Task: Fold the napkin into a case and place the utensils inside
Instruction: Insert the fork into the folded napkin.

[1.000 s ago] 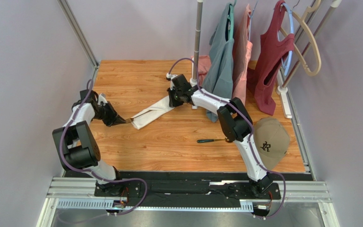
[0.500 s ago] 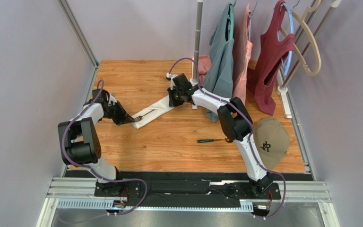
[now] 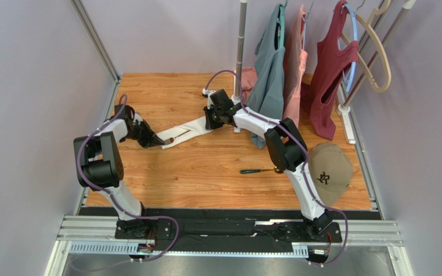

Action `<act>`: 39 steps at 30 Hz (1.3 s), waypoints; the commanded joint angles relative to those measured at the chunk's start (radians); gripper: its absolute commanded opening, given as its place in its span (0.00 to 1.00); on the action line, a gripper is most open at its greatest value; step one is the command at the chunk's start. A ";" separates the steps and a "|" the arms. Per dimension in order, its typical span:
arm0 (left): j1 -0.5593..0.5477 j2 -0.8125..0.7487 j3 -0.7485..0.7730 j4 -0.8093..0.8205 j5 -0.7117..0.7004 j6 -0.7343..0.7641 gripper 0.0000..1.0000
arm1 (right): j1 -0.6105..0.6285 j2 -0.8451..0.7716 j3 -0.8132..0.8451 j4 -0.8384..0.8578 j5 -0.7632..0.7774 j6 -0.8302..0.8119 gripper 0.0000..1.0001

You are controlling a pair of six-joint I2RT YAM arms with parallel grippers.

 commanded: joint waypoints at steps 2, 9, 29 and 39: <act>-0.009 0.009 0.149 -0.125 -0.079 0.122 0.00 | 0.001 0.055 0.015 -0.052 0.019 -0.022 0.00; -0.009 0.097 0.271 -0.231 -0.055 0.239 0.00 | -0.002 0.066 0.035 -0.064 0.030 -0.043 0.00; -0.018 0.253 0.461 -0.283 -0.061 0.310 0.00 | -0.002 0.081 0.060 -0.068 0.016 -0.062 0.00; -0.021 0.158 0.476 -0.260 -0.214 0.258 0.27 | -0.002 0.074 0.095 -0.088 0.027 -0.058 0.00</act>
